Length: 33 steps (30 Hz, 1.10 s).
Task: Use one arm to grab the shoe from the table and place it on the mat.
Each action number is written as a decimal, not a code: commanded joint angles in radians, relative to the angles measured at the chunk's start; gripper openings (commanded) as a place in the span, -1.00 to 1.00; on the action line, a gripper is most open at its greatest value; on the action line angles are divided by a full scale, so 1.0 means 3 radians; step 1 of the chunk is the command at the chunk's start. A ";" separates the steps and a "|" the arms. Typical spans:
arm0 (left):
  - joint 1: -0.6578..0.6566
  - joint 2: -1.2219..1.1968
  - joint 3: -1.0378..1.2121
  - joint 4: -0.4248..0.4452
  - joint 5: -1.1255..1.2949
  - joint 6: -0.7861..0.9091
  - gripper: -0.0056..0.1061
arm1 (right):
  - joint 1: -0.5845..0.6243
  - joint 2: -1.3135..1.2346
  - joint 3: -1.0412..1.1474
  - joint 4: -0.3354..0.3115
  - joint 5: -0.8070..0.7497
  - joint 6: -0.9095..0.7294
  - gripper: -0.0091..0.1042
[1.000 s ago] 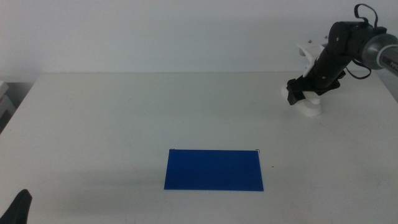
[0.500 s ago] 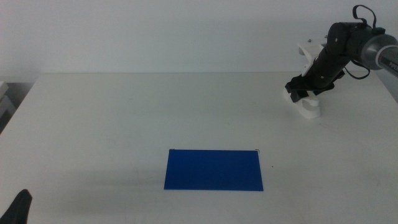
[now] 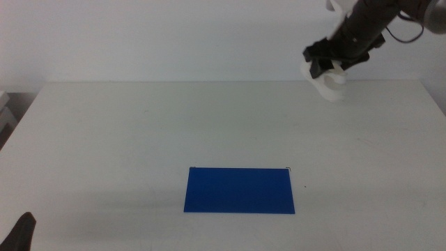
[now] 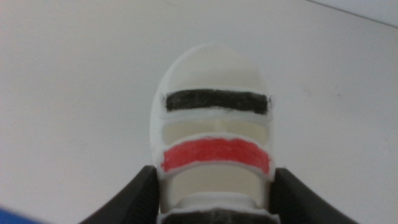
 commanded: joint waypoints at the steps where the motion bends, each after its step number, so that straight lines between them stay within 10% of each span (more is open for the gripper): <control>1: -0.0014 -0.0034 0.0023 -0.0032 -0.0272 -0.0016 0.78 | 0.0126 -0.0362 -0.0109 -0.0103 0.0035 0.0161 -0.91; 24: -0.0014 -0.0034 0.0023 -0.0032 -0.0272 -0.0016 0.78 | 0.1467 -0.0526 -0.0109 -0.0471 0.0278 0.0747 -0.91; 33: -0.0014 -0.0034 0.0023 -0.0032 -0.0272 -0.0016 0.78 | 0.1467 -0.0524 -0.0109 -0.0412 0.0189 -0.1231 -0.91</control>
